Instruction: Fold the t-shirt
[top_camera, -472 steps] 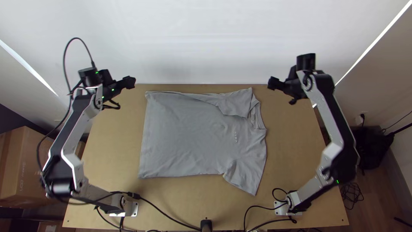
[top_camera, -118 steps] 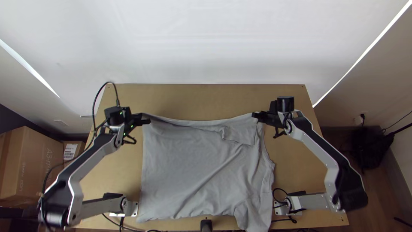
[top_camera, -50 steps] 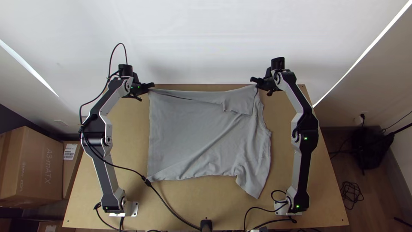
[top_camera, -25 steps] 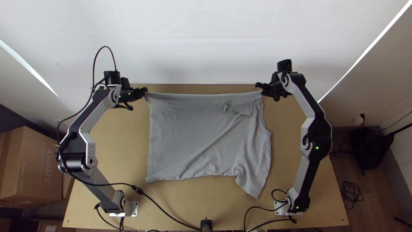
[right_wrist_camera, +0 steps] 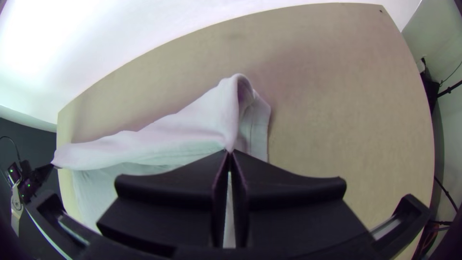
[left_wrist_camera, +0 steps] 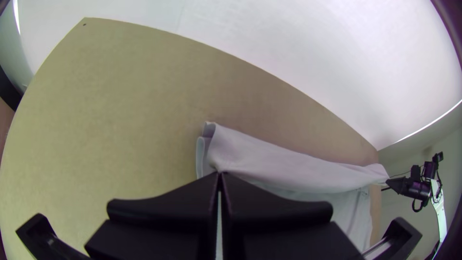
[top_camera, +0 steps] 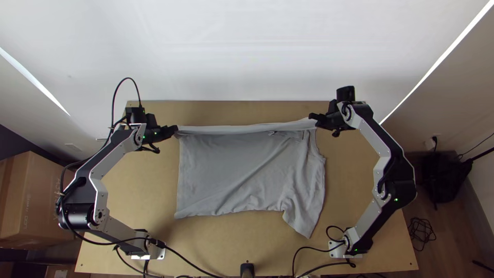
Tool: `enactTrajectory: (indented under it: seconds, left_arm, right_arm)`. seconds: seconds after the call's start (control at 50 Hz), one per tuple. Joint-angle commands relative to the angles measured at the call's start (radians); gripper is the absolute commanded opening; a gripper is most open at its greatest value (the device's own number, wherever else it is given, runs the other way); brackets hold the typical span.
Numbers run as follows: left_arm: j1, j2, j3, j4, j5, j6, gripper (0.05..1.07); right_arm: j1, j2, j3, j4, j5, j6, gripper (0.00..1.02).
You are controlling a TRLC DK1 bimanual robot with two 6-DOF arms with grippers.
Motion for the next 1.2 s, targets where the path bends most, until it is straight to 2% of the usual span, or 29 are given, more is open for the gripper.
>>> enactTrajectory:
  seconds: [0.0, 0.24, 0.54, 0.58, 0.62, 0.66, 0.68, 0.7, 0.8, 0.82, 1.0, 1.04, 1.12, 1.18]
  left_arm:
    - [-0.005, -0.049, -0.074, 0.029, 0.009, -0.004, 0.08]
    - [-0.016, -0.104, -0.2, 0.111, -0.004, -0.016, 0.08]
    - [-0.034, -0.142, -0.258, 0.117, -0.008, -0.019, 0.09]
    - [-0.034, -0.153, -0.269, 0.115, -0.008, -0.015, 0.16]
    - [-0.034, -0.168, -0.284, 0.117, -0.008, -0.012, 0.31]
    - [-0.034, -0.184, -0.297, 0.111, -0.01, -0.01, 0.5]
    - [-0.032, -0.191, -0.303, 0.105, -0.01, -0.01, 0.6]
    - [-0.032, -0.197, -0.307, 0.1, -0.01, -0.009, 0.67]
    - [-0.005, -0.225, -0.324, 0.097, -0.01, 0.022, 0.97]
    - [0.004, -0.228, -0.324, 0.095, -0.01, 0.033, 1.0]
    - [0.11, -0.288, -0.317, 0.091, -0.007, 0.071, 1.02]
    - [0.122, -0.314, -0.312, 0.076, -0.005, 0.08, 1.02]
    - [0.142, -0.369, -0.298, 0.028, 0.018, 0.108, 1.02]
    - [0.149, -0.411, -0.289, 0.0, 0.025, 0.111, 1.02]
  right_arm:
    - [-0.012, -0.057, -0.105, 0.038, 0.005, -0.006, 0.02]
    - [-0.009, -0.08, -0.24, 0.105, 0.005, -0.004, 0.02]
    - [-0.008, -0.097, -0.313, 0.141, 0.006, -0.003, 0.02]
    - [-0.008, -0.103, -0.319, 0.142, 0.014, -0.003, 0.09]
    - [-0.006, -0.117, -0.335, 0.141, 0.019, -0.004, 0.34]
    - [-0.006, -0.133, -0.355, 0.141, 0.019, 0.0, 0.67]
    - [-0.008, -0.142, -0.364, 0.138, 0.017, 0.003, 0.8]
    - [-0.008, -0.146, -0.369, 0.135, 0.017, 0.005, 0.84]
    - [-0.009, -0.223, -0.41, 0.118, 0.019, -0.004, 0.85]
    - [-0.009, -0.244, -0.422, 0.124, 0.019, -0.003, 0.85]
    - [-0.014, -0.479, -0.524, 0.079, -0.017, 0.026, 0.86]
    - [-0.017, -0.521, -0.533, 0.02, -0.026, 0.062, 0.89]
    - [-0.017, -0.57, -0.539, -0.108, -0.027, 0.065, 0.96]
    - [-0.026, -0.59, -0.563, -0.166, -0.026, 0.063, 0.97]
